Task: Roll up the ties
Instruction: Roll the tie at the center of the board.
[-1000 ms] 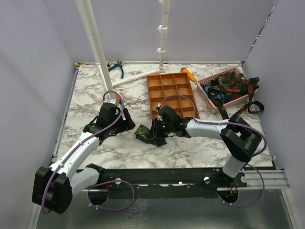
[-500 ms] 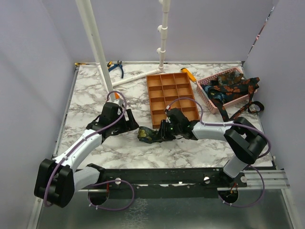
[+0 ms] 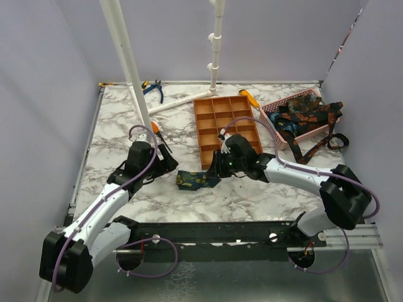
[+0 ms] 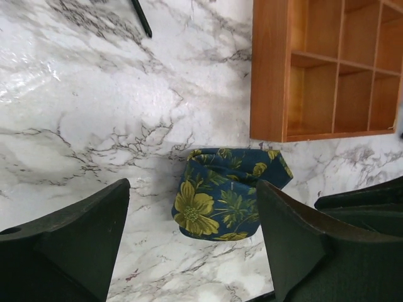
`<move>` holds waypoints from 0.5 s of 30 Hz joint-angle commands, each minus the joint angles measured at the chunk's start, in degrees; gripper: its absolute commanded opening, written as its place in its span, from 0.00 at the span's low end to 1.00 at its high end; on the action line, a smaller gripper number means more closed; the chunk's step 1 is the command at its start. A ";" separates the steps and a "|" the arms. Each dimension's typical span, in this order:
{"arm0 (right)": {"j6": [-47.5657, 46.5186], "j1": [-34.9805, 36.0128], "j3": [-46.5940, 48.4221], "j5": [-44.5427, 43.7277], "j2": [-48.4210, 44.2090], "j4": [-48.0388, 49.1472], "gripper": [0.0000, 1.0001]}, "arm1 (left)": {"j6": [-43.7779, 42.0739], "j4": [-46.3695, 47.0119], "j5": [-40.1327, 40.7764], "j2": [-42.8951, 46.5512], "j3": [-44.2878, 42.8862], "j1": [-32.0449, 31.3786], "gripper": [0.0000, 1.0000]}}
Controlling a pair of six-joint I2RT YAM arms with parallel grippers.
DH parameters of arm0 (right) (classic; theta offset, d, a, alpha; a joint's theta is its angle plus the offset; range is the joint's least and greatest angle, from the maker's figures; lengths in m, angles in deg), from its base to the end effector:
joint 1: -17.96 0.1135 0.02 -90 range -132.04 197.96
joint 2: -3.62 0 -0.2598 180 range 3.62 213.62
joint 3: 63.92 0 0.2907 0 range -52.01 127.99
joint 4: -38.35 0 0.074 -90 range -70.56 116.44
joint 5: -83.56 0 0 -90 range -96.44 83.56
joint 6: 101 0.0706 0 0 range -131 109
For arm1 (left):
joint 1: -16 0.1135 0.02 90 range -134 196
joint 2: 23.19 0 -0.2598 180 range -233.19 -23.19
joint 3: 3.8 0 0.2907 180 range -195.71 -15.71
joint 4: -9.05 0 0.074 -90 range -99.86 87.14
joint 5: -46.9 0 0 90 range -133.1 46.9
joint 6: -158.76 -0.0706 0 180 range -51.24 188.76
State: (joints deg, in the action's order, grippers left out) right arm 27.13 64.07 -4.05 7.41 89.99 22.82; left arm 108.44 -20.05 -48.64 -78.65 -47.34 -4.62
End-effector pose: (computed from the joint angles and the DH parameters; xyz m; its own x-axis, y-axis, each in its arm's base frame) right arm 0.2440 0.2781 0.1476 -0.8733 -0.0430 -0.4853 -0.3608 0.7266 0.5847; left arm 0.2465 -0.1000 0.1728 -0.7401 -0.4005 -0.5402 -0.0700 0.8448 -0.5305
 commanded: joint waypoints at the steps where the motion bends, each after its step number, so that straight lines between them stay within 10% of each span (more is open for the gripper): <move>1: -5.69 -0.15 0.56 -2.27 -5.46 -0.94 0.31 | 3.31 1.18 7.14 7.25 1.36 0.32 0.81; 7: -8.06 -0.26 7.16 -7.98 -4.12 -3.40 0.44 | 10.62 1.57 8.30 10.73 4.21 0.34 0.80; 11: -8.86 -0.90 13.67 1.45 0.86 -6.02 0.51 | 13.36 2.94 5.93 13.71 6.40 0.36 0.61; 15: -6.19 -0.93 12.79 5.41 1.18 1.65 0.65 | 11.35 7.50 -3.73 16.60 8.31 0.32 0.74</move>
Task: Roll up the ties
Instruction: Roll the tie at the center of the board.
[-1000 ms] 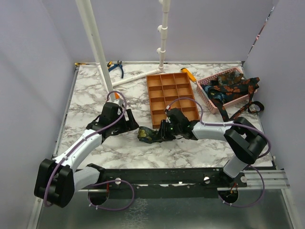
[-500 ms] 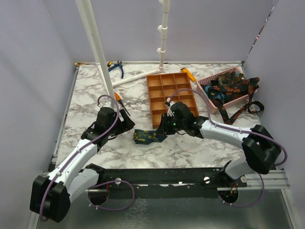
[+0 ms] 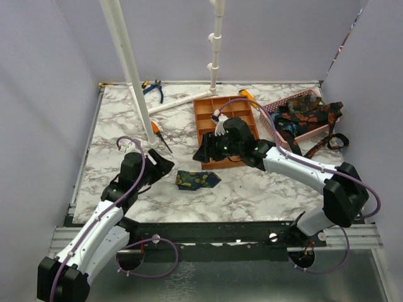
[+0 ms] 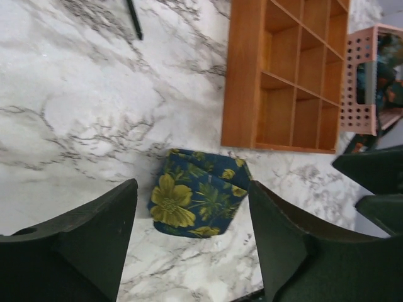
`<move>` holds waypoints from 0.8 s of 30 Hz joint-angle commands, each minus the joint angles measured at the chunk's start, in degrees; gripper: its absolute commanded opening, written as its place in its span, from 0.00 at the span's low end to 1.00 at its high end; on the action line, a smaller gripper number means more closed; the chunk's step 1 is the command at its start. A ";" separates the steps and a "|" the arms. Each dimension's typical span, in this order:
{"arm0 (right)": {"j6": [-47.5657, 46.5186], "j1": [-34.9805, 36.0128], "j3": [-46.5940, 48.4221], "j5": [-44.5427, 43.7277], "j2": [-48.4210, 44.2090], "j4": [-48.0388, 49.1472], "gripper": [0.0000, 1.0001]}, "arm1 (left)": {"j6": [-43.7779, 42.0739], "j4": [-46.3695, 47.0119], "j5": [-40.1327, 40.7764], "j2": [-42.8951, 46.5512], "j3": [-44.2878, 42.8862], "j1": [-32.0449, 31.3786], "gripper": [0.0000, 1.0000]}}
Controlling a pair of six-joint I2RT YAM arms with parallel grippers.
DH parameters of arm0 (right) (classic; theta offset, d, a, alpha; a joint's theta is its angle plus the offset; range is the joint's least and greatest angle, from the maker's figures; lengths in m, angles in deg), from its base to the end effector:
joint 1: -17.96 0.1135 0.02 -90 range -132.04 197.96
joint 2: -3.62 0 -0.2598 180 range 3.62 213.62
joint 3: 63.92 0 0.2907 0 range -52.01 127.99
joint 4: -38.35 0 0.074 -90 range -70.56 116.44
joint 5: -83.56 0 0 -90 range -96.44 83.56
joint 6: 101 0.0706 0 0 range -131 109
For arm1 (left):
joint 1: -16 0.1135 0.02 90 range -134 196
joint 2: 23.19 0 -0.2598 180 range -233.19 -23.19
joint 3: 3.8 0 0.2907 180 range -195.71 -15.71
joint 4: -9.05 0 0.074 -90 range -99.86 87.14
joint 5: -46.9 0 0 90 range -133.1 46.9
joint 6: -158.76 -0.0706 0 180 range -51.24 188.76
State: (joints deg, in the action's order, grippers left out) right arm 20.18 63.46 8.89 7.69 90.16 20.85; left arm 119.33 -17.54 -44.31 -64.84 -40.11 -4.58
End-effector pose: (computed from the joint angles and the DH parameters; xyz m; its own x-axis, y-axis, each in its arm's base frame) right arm 0.2741 0.3035 0.2300 -0.7448 -0.0416 -0.6660 -0.5288 0.6456 0.5510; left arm 0.2223 -0.0851 0.1826 -0.5989 -0.6000 -0.5304 -0.1486 0.7341 -0.6626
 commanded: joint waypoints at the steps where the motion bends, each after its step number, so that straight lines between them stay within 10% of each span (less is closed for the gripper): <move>1: 1.14 -0.32 -0.13 4.59 0.93 4.48 0.68 | -0.06 5.19 -9.24 2.99 1.15 0.21 0.78; 9: 0.67 -1.02 0.83 -5.40 1.51 10.52 0.73 | -6.57 8.63 -13.46 4.12 -1.53 -3.66 0.97; 24: -7.18 -1.88 26.74 -3.76 20.24 -14.51 0.57 | 0.78 0.92 11.23 5.47 1.12 -27.96 0.78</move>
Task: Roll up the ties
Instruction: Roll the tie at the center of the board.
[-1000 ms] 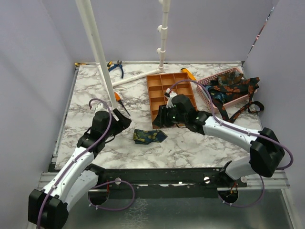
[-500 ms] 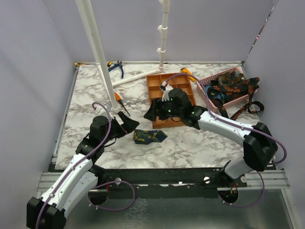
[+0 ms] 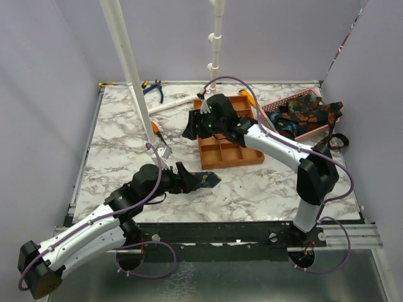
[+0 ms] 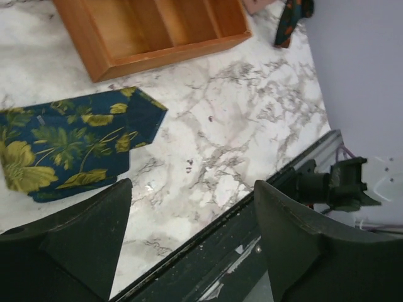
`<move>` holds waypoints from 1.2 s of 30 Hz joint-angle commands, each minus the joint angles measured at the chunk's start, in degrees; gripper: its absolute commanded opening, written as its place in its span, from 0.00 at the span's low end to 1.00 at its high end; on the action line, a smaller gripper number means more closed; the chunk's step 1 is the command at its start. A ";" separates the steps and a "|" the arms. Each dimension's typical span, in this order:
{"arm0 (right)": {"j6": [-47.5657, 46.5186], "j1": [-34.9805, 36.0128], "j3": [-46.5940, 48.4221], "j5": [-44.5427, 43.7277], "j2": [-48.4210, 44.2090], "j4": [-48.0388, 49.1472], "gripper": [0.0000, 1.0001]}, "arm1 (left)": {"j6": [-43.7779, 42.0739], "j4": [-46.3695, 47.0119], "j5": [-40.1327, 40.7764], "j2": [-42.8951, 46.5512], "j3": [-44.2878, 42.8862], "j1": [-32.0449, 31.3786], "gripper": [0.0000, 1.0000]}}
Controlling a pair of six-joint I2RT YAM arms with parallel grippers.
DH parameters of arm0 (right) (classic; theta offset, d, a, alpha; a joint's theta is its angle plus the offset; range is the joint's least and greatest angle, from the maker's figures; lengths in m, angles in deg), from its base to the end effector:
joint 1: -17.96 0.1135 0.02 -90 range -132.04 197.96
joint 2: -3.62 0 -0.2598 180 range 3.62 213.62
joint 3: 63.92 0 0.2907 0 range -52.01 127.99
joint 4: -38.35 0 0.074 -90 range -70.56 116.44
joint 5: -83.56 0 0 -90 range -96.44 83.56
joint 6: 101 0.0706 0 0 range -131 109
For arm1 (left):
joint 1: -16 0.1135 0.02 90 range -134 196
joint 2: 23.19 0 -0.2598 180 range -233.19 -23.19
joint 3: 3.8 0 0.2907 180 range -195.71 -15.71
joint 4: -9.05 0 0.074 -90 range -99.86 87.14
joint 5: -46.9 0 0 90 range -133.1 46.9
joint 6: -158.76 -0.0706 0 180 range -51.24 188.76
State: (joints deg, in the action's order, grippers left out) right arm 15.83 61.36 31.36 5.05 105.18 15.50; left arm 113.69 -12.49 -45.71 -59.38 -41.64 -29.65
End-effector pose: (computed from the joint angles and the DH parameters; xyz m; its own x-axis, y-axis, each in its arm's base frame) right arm 0.3435 0.3442 0.2665 -0.6766 -0.0311 -0.7357 -0.5540 0.6796 0.4808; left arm 0.1632 -0.1716 0.2261 -0.6940 -0.2993 -0.6548 0.3590 0.6445 -0.6751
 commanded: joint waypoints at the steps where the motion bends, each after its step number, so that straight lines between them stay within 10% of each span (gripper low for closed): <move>1: -3.02 0.39 4.78 -1.18 6.11 -9.81 0.56 | 7.95 -4.70 14.60 0.80 3.50 -3.22 0.74; 24: -6.03 5.02 12.09 -4.46 20.28 -15.76 0.48 | 12.26 -12.89 14.21 -4.77 5.20 -3.38 0.14; 36: -6.26 6.35 8.27 -4.45 21.73 -15.59 0.46 | 14.87 2.16 11.55 -14.43 10.04 -4.17 0.00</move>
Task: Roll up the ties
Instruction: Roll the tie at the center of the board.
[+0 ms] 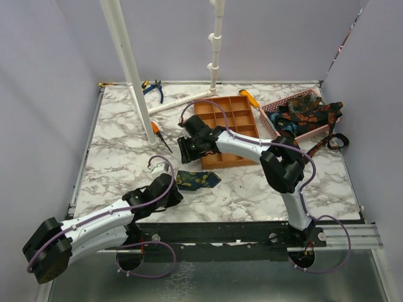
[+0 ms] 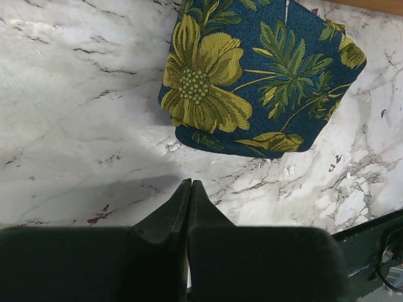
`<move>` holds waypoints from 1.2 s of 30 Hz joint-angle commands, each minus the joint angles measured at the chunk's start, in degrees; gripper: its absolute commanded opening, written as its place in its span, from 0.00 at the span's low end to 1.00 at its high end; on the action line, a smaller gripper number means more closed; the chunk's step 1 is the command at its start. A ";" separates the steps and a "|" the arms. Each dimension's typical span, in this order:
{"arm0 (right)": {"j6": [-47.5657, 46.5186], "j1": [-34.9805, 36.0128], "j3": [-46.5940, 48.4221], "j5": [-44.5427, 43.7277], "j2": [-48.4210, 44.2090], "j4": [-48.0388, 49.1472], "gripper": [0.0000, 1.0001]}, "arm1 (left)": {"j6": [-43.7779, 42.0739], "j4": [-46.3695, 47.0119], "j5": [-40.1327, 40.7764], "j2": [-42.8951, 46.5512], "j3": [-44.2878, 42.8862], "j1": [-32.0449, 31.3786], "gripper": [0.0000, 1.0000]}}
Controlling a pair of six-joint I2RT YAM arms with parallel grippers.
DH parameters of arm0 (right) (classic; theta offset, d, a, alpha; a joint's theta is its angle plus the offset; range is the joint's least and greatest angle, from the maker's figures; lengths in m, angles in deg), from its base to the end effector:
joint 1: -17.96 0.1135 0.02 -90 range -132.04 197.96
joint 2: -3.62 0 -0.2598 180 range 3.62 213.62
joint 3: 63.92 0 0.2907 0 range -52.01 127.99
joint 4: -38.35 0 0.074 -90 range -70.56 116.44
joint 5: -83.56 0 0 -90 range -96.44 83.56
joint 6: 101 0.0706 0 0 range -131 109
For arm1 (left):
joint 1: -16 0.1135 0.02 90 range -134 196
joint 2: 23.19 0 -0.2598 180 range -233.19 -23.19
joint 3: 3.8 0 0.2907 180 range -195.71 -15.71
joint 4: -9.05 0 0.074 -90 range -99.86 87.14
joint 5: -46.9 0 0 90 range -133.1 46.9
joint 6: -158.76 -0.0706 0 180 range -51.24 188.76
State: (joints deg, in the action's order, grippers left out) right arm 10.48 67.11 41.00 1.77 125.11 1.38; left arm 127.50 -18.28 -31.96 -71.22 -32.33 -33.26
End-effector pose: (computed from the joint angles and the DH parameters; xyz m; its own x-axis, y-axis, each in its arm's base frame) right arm 0.3324 0.3998 0.1364 -0.7840 -0.3526 -0.5109 -0.5557 0.7655 0.3245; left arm 0.1528 -0.1565 0.1051 -0.8087 -0.3462 -0.4755 -0.0659 0.8566 -0.5117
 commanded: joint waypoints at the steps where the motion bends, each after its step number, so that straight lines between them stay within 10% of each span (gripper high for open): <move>1: -0.91 0.66 -1.49 -1.11 1.89 -1.67 0.46 | 0.81 8.73 -2.29 -3.57 0.49 -0.67 0.00; 36: 3.19 1.04 -8.86 -3.22 -2.98 -2.73 0.42 | 1.42 18.05 2.04 -11.58 -0.46 -0.84 0.00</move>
State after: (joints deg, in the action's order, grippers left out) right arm 11.70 68.53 33.04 4.89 123.95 5.88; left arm 130.63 0.86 -30.24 -84.77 -31.76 -34.00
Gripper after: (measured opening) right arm 0.410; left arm 0.003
